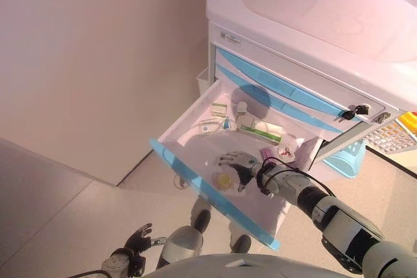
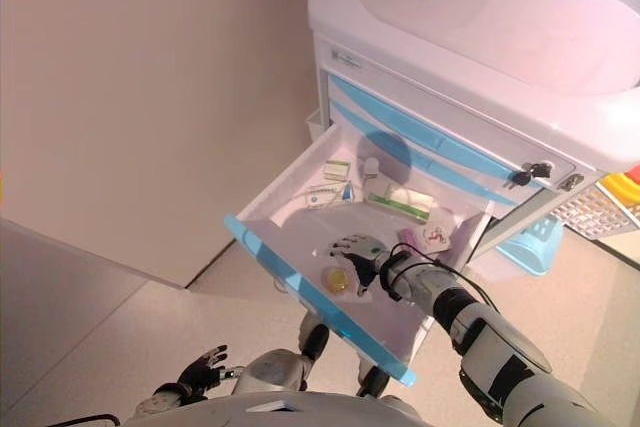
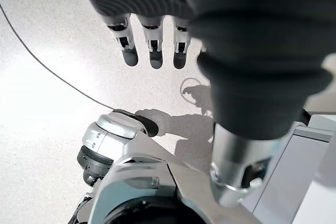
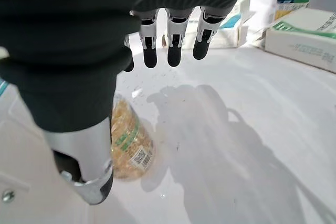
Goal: Open the drawer and pick up the medicine
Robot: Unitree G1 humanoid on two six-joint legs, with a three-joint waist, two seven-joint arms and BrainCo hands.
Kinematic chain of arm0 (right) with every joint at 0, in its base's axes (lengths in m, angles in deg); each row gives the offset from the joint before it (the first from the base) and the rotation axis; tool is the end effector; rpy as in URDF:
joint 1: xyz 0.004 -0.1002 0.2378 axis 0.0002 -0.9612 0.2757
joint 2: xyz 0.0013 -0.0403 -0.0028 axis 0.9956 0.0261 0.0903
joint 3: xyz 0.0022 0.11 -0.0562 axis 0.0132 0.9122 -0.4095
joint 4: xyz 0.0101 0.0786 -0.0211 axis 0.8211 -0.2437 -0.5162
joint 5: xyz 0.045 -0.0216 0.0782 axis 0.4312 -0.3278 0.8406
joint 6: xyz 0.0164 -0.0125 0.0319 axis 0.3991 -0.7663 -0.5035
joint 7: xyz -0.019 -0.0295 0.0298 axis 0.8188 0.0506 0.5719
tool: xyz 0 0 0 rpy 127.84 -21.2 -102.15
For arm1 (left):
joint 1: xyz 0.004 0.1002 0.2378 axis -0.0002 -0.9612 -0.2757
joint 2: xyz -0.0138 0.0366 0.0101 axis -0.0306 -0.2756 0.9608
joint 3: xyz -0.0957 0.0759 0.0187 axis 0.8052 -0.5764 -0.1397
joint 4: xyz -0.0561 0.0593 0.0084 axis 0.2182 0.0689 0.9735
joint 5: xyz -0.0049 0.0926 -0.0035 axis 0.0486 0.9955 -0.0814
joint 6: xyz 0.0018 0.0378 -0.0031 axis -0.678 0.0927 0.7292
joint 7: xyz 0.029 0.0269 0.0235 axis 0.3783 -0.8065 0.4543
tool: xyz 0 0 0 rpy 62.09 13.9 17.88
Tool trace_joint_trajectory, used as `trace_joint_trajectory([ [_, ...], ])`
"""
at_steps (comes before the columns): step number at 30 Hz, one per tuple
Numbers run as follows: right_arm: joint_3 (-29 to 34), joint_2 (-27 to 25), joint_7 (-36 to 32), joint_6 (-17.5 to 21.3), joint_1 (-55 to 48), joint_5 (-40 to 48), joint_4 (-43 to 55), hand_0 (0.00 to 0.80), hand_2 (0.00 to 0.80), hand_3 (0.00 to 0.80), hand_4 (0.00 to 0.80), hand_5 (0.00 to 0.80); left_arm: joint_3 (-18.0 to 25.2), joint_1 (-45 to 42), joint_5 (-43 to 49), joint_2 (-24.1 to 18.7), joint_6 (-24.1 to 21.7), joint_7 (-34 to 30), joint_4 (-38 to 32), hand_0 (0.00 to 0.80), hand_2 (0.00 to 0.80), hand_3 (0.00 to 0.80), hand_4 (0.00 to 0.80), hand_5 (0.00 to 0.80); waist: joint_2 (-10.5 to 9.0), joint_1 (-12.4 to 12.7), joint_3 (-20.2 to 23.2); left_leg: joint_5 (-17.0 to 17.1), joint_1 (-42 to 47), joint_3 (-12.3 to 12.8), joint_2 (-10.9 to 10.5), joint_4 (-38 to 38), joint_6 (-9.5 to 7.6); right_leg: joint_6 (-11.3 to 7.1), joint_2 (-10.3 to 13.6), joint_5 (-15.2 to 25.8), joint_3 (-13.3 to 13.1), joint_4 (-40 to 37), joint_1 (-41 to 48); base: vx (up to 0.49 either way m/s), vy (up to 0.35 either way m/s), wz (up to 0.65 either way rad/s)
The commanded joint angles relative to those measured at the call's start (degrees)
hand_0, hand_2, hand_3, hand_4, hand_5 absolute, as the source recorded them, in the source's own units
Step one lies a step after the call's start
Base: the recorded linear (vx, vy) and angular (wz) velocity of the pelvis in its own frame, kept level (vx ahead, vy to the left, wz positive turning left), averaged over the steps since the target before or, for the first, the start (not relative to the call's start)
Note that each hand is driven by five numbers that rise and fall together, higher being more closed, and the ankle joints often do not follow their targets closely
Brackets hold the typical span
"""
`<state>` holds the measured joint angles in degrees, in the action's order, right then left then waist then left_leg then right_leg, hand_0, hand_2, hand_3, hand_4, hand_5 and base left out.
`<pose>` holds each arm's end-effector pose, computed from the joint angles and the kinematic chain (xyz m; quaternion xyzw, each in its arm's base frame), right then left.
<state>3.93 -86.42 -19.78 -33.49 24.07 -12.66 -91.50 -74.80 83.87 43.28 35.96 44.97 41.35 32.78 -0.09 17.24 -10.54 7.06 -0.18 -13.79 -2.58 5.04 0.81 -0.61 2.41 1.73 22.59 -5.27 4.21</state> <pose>0.2484 -0.1527 -0.0334 -0.6635 -0.0453 0.4160 0.6202 0.0643 0.2397 -0.1202 0.0375 0.4916 -0.0081 0.8700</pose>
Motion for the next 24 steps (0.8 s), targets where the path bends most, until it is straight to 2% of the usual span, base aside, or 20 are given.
trace_joint_trajectory([
  [1,-3.36,1.60,2.11,2.12,3.91,-0.58,0.80,0.000,0.000,0.000,0.000,0.000,-2.72,1.67,1.08,-1.42,-1.92,-0.54,1.46,0.000,0.000,0.000,0.000,0.000,-1.34,1.40,-0.62,-4.97,0.12,0.58,-2.89,-0.76,-0.38,-3.59,2.38,-2.47,-1.26,3.03,1.73,0.007,0.013,0.04],
  [19,-4.00,2.88,3.07,2.44,2.88,-0.44,0.36,0.000,0.000,0.000,0.000,0.000,-2.64,1.75,1.22,-1.38,-1.85,-0.56,1.58,0.000,0.000,0.000,0.000,0.000,-1.51,1.76,-0.68,-4.83,0.12,0.41,-2.82,-0.56,-0.55,-4.07,2.64,-2.19,-1.07,2.85,1.76,0.001,0.001,0.00],
  [20,-3.97,2.96,2.69,2.25,2.88,-0.65,0.31,0.053,0.053,0.053,0.053,0.053,-2.67,1.79,1.19,-1.35,-1.83,-0.48,1.57,0.000,0.000,0.000,0.000,0.000,-1.50,1.75,-0.68,-4.83,0.16,0.40,-2.81,-0.53,-0.56,-4.07,2.63,-2.19,-1.09,2.87,1.74,0.000,0.000,0.00],
  [21,-4.11,3.09,2.06,1.73,2.81,-0.81,0.28,0.574,0.574,0.574,0.574,0.574,-2.67,1.85,1.20,-1.34,-1.80,-0.45,1.52,0.000,0.000,0.000,0.000,0.000,-1.50,1.75,-0.70,-4.84,0.17,0.41,-2.81,-0.52,-0.58,-4.09,2.63,-2.20,-1.15,2.85,1.74,0.000,0.000,0.00],
  [22,-4.13,3.07,1.84,1.59,2.77,-0.99,0.29,0.800,0.800,0.800,0.800,0.800,-2.64,1.85,1.23,-1.36,-1.78,-0.45,1.50,0.000,0.000,0.000,0.000,0.000,-1.51,1.77,-0.69,-4.85,0.16,0.41,-2.82,-0.52,-0.58,-4.12,2.65,-2.20,-1.14,2.86,1.74,0.000,0.000,0.00],
  [24,-4.31,3.09,1.47,1.25,2.50,-1.18,0.14,0.800,0.800,0.800,0.800,0.800,-2.77,1.81,1.07,-1.33,-1.82,-0.31,1.40,0.000,0.000,0.000,0.000,0.000,-1.52,1.83,-0.78,-4.81,0.18,0.35,-2.84,-0.51,-0.61,-4.11,2.66,-2.19,-1.09,2.89,1.79,0.000,0.000,0.00],
])
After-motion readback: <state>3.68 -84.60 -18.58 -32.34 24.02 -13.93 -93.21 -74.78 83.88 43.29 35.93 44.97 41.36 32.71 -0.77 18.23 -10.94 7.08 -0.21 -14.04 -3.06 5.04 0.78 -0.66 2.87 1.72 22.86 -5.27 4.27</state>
